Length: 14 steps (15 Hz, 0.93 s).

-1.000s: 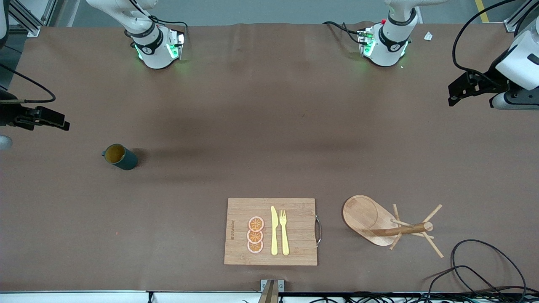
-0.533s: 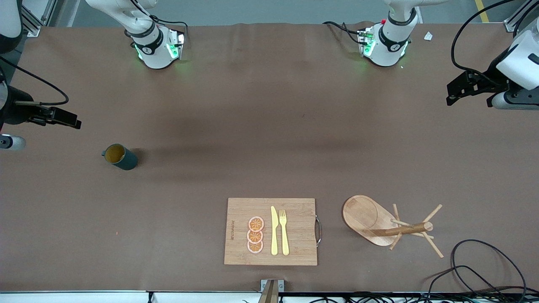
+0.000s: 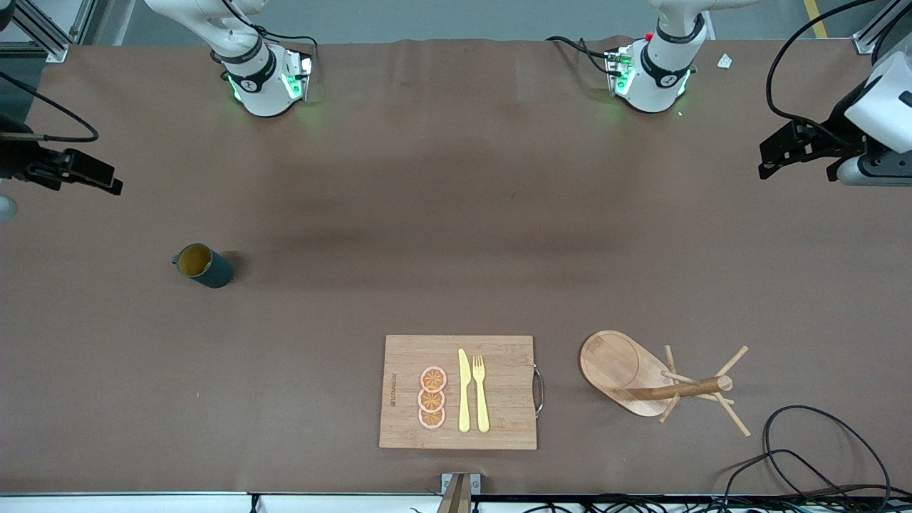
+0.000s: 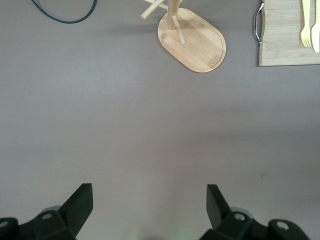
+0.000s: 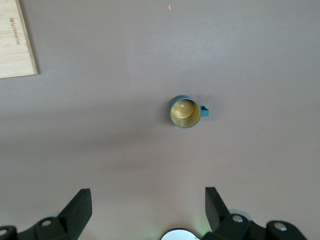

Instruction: Transfer cup from left to right arm and place

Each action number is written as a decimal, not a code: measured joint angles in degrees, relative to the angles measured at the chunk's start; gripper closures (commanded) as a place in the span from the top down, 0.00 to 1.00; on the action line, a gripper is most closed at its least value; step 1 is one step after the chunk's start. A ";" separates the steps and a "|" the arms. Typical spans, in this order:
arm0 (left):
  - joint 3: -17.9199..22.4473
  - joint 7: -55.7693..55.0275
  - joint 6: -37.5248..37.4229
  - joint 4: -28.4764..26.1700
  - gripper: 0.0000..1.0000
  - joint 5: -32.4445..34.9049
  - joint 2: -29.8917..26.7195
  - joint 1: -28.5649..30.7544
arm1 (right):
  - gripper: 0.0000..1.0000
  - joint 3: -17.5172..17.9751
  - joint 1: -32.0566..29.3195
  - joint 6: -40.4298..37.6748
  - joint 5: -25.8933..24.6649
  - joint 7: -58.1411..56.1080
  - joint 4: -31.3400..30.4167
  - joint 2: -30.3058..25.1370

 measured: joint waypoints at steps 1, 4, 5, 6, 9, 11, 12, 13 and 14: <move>0.00 0.00 -0.01 0.00 1.00 0.00 0.00 0.00 | 1.00 -0.12 -0.13 0.36 0.00 -0.12 -1.02 -0.91; 0.03 0.00 -0.08 0.00 1.00 0.00 0.00 0.02 | 1.00 -0.23 -0.31 2.58 -0.07 -0.22 -4.72 -4.18; 0.04 0.00 -0.16 0.00 1.00 0.00 0.00 0.02 | 1.00 -0.23 -0.31 2.98 -0.33 -0.22 -5.63 -5.11; 0.05 0.00 -0.29 0.00 1.00 0.00 0.00 0.02 | 1.00 -0.23 -0.31 3.22 -0.80 -0.23 -6.22 -5.85; 0.06 0.00 -0.48 0.00 1.00 0.00 0.00 0.02 | 1.00 -0.23 -0.31 4.06 -1.32 -0.24 -6.93 -6.64; 0.06 0.00 -0.53 0.00 1.00 0.00 0.01 0.02 | 1.00 -0.23 -0.31 4.66 -1.33 -0.25 -6.98 -6.63; 0.06 0.01 -0.56 0.00 1.00 0.00 0.04 0.02 | 1.00 -0.22 -0.31 4.85 -1.33 -0.26 -6.98 -6.64; 0.06 0.01 -0.56 0.00 1.00 0.00 0.08 0.02 | 1.00 -0.22 -0.31 4.98 -1.33 -0.26 -6.98 -6.64; 0.06 0.01 -0.57 0.00 1.00 0.00 0.12 0.02 | 1.00 -0.22 -0.31 5.05 -1.33 -0.26 -6.97 -6.65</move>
